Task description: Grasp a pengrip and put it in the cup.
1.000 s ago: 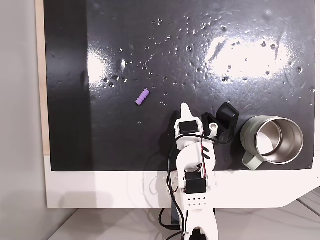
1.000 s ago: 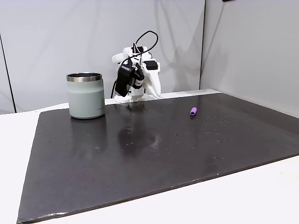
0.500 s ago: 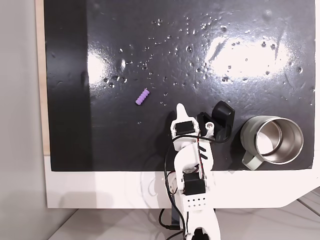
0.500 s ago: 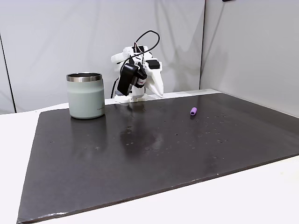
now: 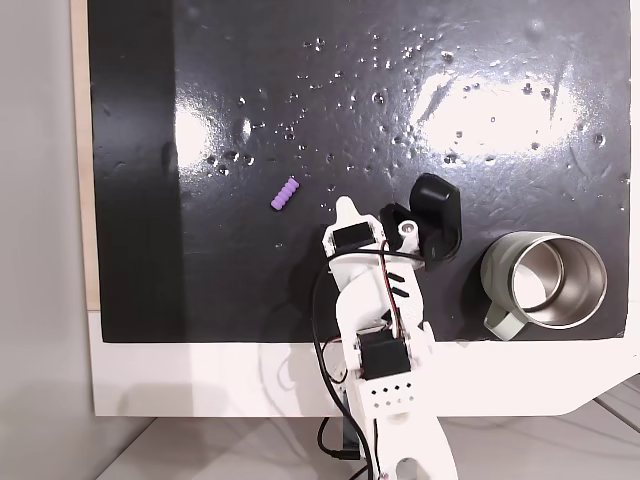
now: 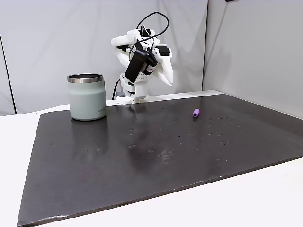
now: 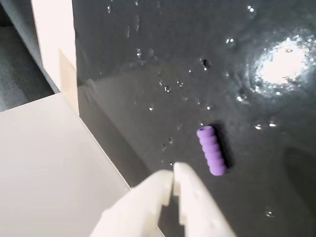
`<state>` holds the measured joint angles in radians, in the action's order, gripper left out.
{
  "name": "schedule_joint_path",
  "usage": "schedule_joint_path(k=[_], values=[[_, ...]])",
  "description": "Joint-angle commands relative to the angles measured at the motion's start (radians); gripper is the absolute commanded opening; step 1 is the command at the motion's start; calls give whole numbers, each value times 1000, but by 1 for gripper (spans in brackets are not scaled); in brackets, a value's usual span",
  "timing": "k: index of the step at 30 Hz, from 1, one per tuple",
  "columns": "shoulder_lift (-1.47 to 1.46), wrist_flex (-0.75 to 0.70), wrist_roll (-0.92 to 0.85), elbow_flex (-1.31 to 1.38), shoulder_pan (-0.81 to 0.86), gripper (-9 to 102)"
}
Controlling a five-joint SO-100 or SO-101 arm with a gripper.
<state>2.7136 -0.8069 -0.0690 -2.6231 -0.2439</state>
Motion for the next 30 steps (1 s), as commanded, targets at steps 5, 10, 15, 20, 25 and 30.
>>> schedule_joint_path(k=[5,10,15,20,25,30], values=[[-391,61,-152,258,-112,0],[-541,63,-199,316,-232,0],[-658,63,-232,364,-318,4],[-750,54,-236,417,-334,11],[-844,-2,-287,492,-330,20],[-907,-34,-314,537,-319,22]])
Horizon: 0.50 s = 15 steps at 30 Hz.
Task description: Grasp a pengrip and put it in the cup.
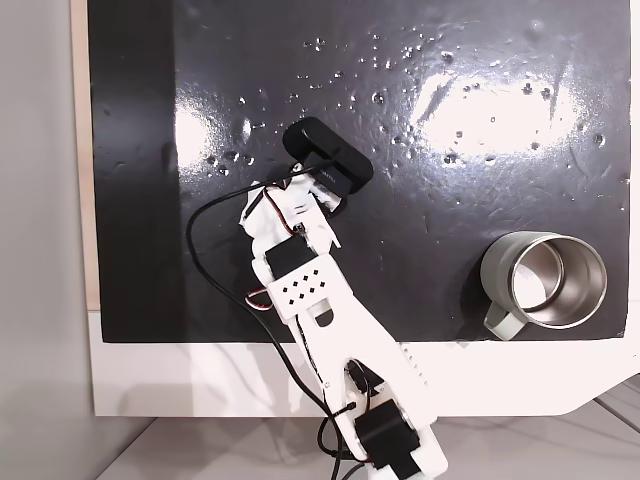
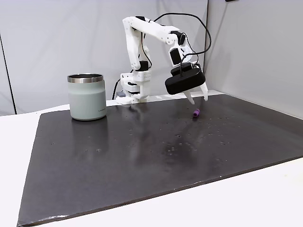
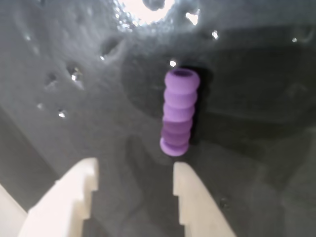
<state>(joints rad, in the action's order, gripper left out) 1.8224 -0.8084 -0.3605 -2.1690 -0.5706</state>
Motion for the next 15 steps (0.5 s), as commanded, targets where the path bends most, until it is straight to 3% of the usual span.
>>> schedule_joint_path(k=[1,15], values=[[-29,-40,-29,92,11,23],[-153,-66,-138,155,114,24]])
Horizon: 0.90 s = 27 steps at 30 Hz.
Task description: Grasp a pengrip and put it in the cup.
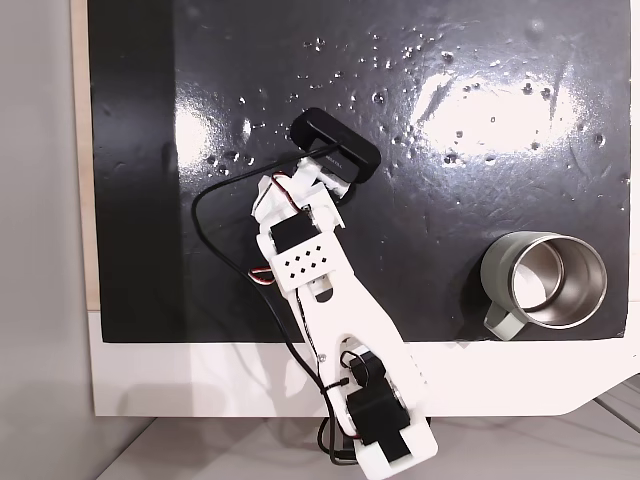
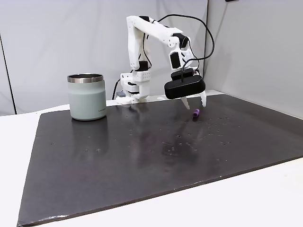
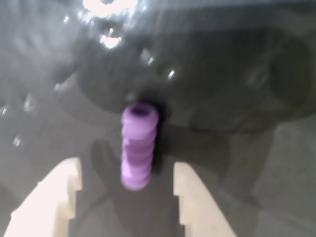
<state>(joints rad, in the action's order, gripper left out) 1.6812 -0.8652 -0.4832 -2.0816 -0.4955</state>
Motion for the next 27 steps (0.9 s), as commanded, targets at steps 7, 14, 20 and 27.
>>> schedule_joint_path(k=[7,14,20,27], values=[[-83,8,-11,83,9,24],[-124,2,-28,91,-31,23],[-160,-41,-83,104,-46,8],[-169,-78,-94,115,-40,0]])
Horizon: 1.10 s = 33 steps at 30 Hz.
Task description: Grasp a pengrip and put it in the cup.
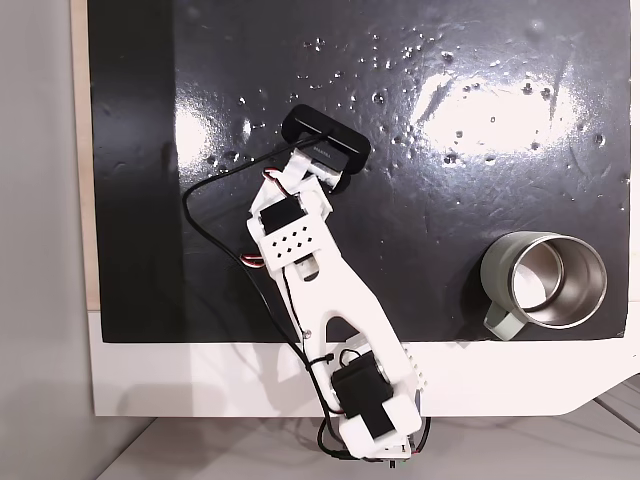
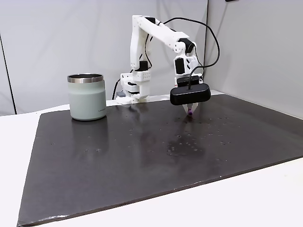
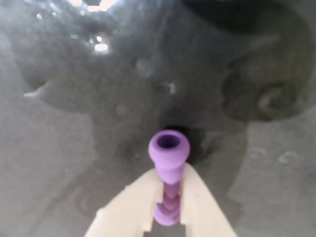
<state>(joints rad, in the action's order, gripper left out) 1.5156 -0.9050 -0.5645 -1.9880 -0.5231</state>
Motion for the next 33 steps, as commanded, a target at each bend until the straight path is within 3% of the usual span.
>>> schedule_joint_path(k=[1,7,13,19,24,33], values=[[0,-52,-12,28,-11,0],[166,-199,17,52,28,0],[491,-430,28,49,198,0],[693,-637,-29,169,474,0],[739,-735,-69,318,799,0],[719,-699,-256,423,1327,0]])
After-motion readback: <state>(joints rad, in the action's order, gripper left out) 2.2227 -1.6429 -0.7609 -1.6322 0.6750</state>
